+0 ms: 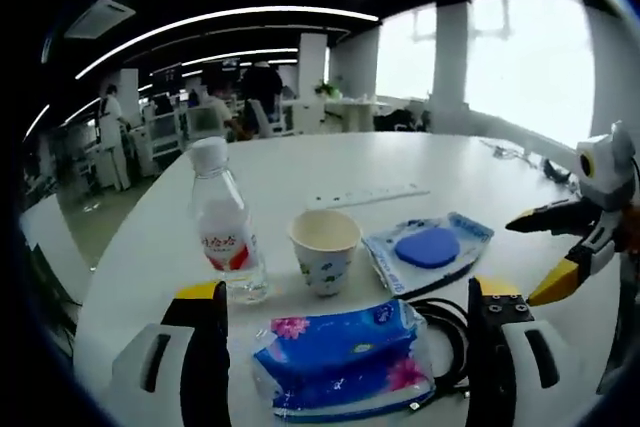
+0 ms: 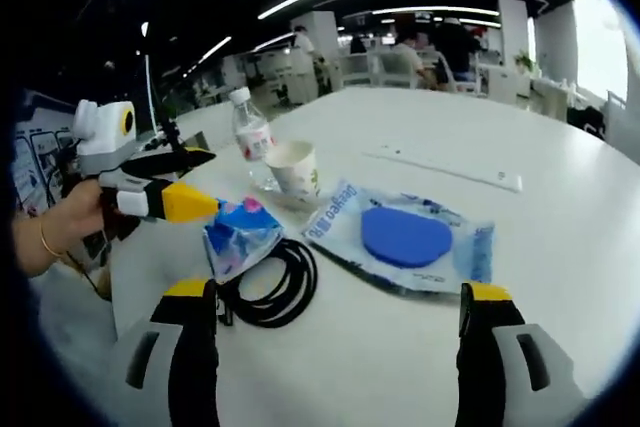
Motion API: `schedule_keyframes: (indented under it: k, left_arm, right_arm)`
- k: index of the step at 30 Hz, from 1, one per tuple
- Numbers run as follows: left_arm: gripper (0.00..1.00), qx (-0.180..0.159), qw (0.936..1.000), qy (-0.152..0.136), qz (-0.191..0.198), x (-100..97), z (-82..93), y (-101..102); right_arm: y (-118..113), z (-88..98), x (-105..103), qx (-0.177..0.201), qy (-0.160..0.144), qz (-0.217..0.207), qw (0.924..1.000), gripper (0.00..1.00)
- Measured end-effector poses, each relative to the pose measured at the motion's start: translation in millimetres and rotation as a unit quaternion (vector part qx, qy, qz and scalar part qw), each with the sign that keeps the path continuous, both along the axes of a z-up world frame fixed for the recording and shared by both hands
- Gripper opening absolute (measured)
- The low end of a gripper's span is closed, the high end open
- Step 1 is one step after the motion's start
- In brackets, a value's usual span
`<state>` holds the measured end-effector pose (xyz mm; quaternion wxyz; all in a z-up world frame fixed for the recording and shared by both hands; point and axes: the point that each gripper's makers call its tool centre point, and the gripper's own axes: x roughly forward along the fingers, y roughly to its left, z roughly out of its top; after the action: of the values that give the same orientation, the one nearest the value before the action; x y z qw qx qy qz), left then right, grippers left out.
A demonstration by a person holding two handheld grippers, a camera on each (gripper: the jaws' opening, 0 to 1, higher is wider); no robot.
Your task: Arrange the tabletop items into an orderly group along one side of the table until the central work area is clear of visible clutter.
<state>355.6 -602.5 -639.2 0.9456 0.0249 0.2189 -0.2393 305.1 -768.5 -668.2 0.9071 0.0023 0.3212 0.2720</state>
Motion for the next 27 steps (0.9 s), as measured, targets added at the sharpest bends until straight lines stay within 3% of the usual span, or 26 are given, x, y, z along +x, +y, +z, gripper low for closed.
schedule_keyframes:
  k: [7,15,21,24,27]
  left_arm:
    - [0.99,0.004,0.9999,-0.004,-0.008,-5.3,-5.5,21.4]
    - [0.87,0.017,0.9997,-0.007,-0.016,-10.0,-17.0,57.3]
    - [0.71,0.006,0.9999,0.000,-0.016,-11.2,-27.9,80.4]
    - [0.59,-0.005,0.9997,0.017,-0.017,-13.4,-37.7,83.8]
    - [0.56,-0.013,0.9995,0.024,-0.017,-16.2,-47.1,82.8]
  right_arm:
    - [30.6,10.0,-2.3,0.009,-0.019,0.020,0.9996,0.98]
    - [63.2,14.9,-2.7,0.024,-0.037,0.027,0.9987,0.90]
    - [84.6,9.1,-3.1,0.033,-0.036,0.017,0.9987,0.76]
    - [93.2,0.5,-3.6,0.032,-0.030,0.007,0.9990,0.65]
    - [103.6,-9.0,-5.0,0.025,-0.028,0.001,0.9993,0.59]
